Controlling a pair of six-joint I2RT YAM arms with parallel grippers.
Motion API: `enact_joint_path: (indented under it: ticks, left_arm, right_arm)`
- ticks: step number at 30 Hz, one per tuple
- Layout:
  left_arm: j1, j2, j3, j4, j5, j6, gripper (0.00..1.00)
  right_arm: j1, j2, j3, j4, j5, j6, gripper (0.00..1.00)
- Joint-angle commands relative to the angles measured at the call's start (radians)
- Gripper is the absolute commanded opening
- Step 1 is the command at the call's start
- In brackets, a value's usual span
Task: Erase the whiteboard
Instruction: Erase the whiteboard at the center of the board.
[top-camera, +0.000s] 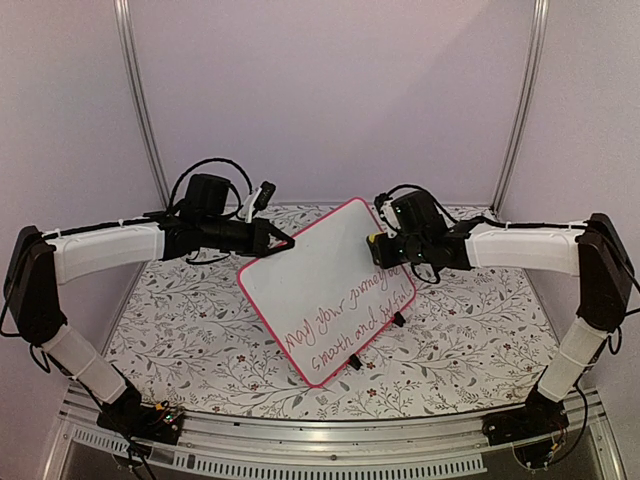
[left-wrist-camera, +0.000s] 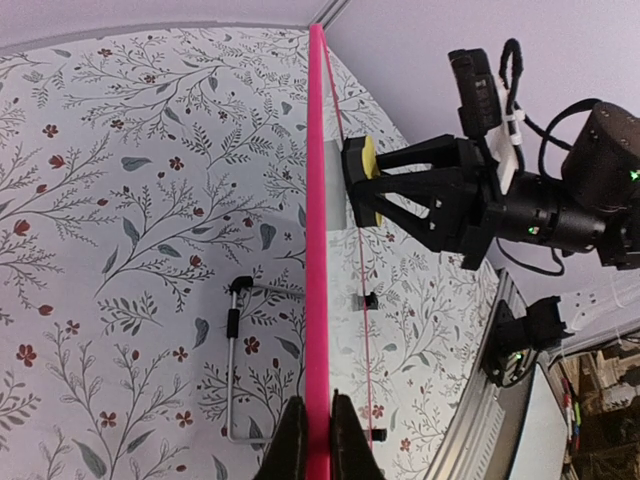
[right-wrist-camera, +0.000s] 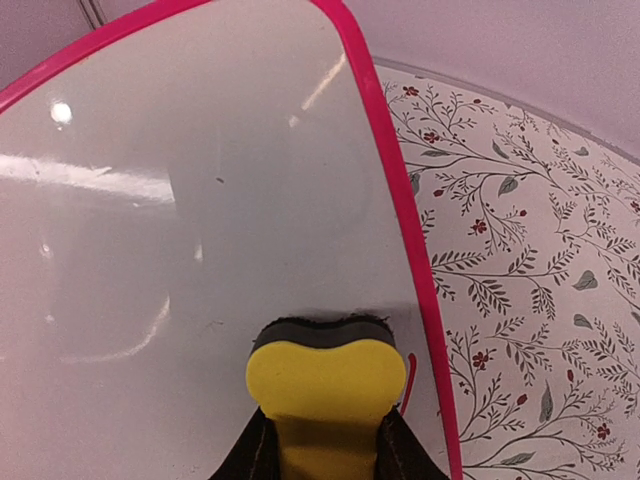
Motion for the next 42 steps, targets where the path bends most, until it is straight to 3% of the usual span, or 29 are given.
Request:
enact_joint_path:
  ticks: [1, 33, 42]
  left_arm:
    - [-0.036, 0.05, -0.01, -0.046, -0.012, 0.103, 0.0]
    - [-0.039, 0.043, -0.01, -0.047, -0.009, 0.101, 0.0]
    - [-0.038, 0.045, -0.011, -0.047, -0.014, 0.102, 0.0]
  right_arm:
    - [-0.006, 0.015, -0.057, -0.041, -0.025, 0.008, 0.28]
    - [-0.007, -0.062, -0.205, -0.06, -0.075, 0.023, 0.28]
    - [-0.02, -0.038, -0.117, -0.056, -0.074, 0.008, 0.29]
